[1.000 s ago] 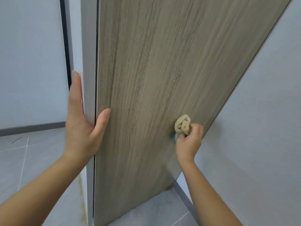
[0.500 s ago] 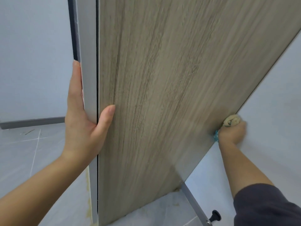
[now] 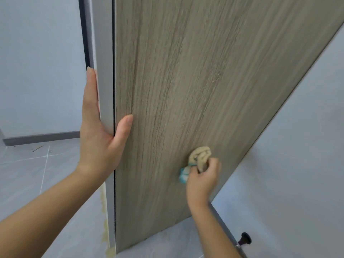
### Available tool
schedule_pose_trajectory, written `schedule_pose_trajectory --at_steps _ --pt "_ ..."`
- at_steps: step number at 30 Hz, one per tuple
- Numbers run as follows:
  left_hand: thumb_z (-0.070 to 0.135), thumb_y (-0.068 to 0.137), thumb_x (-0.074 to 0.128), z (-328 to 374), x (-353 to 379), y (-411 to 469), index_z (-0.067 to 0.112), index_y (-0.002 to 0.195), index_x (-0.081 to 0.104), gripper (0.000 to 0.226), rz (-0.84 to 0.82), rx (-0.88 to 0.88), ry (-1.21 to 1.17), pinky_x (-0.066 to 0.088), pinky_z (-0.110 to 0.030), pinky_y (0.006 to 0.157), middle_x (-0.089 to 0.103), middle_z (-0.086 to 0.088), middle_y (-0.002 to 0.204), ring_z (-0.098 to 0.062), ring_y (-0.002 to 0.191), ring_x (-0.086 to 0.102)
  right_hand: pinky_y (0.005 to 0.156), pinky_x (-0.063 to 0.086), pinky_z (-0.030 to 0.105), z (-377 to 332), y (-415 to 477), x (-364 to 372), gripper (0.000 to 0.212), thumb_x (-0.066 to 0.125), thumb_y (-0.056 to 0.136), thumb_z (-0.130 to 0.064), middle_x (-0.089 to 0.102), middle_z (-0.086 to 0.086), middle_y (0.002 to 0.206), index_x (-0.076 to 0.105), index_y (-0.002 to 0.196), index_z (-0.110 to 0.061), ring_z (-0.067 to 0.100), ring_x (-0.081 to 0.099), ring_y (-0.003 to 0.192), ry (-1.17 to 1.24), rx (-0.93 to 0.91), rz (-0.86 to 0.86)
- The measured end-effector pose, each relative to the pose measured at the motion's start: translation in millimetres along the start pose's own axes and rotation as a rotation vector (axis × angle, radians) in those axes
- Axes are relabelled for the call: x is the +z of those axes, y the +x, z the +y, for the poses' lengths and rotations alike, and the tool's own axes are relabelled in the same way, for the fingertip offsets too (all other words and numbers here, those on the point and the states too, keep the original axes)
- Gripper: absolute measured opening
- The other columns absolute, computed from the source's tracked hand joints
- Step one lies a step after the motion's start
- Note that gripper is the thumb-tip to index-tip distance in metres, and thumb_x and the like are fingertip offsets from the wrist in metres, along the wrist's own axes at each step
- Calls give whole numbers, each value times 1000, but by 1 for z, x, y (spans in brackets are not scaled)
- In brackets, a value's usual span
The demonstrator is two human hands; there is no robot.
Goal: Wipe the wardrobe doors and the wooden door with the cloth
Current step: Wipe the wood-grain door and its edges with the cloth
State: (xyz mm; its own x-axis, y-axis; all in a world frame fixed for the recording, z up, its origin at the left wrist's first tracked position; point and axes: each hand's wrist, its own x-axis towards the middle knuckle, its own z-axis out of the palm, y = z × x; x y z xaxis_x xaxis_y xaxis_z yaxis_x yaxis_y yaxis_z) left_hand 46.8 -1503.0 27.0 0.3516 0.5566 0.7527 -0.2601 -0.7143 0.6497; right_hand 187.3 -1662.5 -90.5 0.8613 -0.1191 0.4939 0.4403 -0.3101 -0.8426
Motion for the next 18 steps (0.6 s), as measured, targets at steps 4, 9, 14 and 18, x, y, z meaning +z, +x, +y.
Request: schedule_pose_trajectory --at_steps 4,9,14,18 --pt "17 93 54 0 -2 -1 3 153 7 77 -15 10 -2 22 -51 118 14 -11 162 -23 149 18 60 40 27 -52 -84 19 30 64 64 -6 43 -4 85 43 76 -24 18 48 68 46 -199 -128" --pt "13 97 54 1 -14 -7 3 154 7 75 -120 -7 39 19 -46 120 13 -7 163 -17 150 15 54 30 21 -85 -147 34 23 63 71 -9 38 -2 85 45 81 -19 17 41 65 26 -438 -307" --pt "33 92 53 -15 -48 -54 24 154 16 73 -215 -267 146 21 -27 119 20 15 159 0 145 20 63 43 15 -76 -138 3 27 60 79 9 57 -11 78 55 79 -18 3 54 69 469 249 -448" --pt "24 93 58 -44 -75 -107 22 121 54 28 -306 -447 372 41 -33 96 56 8 117 -14 113 53 75 52 22 -27 -117 -20 23 71 84 0 74 -4 89 66 96 -19 12 70 90 565 682 -390"
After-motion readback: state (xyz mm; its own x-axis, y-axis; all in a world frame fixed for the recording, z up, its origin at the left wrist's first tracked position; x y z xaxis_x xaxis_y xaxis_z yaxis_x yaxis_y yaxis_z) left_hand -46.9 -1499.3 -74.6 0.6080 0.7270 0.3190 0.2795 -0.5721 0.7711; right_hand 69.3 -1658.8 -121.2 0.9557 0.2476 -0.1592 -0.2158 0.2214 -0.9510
